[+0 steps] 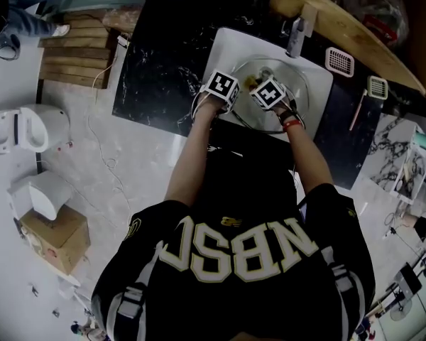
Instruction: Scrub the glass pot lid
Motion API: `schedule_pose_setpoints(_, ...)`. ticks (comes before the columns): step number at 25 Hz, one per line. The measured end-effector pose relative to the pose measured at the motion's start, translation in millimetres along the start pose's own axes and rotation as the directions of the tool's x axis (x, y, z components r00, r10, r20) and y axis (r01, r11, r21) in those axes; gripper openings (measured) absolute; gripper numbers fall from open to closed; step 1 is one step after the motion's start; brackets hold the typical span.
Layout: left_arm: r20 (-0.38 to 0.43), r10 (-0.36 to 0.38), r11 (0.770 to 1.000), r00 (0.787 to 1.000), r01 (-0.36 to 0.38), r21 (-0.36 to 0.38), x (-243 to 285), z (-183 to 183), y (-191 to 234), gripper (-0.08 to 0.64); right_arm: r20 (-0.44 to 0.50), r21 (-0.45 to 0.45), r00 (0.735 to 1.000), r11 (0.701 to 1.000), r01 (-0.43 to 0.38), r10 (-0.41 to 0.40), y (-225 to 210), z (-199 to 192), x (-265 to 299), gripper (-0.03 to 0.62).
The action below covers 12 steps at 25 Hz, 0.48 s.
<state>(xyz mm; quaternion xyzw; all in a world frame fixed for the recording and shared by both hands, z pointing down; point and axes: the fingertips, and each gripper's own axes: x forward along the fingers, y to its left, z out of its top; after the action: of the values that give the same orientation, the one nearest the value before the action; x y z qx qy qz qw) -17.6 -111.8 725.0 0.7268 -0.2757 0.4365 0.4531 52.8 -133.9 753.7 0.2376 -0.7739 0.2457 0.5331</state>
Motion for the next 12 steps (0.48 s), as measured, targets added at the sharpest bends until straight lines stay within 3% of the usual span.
schedule_pose_setpoints(7,0.003,-0.002,1.000,1.000,0.002,-0.007,0,0,0,0.012,-0.052,-0.014,0.982,0.983,0.181,-0.182,-62,-27,-11,0.118)
schedule_pose_setpoints(12,0.005,-0.001,1.000,1.000,0.001,-0.004,0,1,0,0.012,-0.136,-0.052,0.956,0.966,0.255,-0.260,-82,-60,-38,0.117)
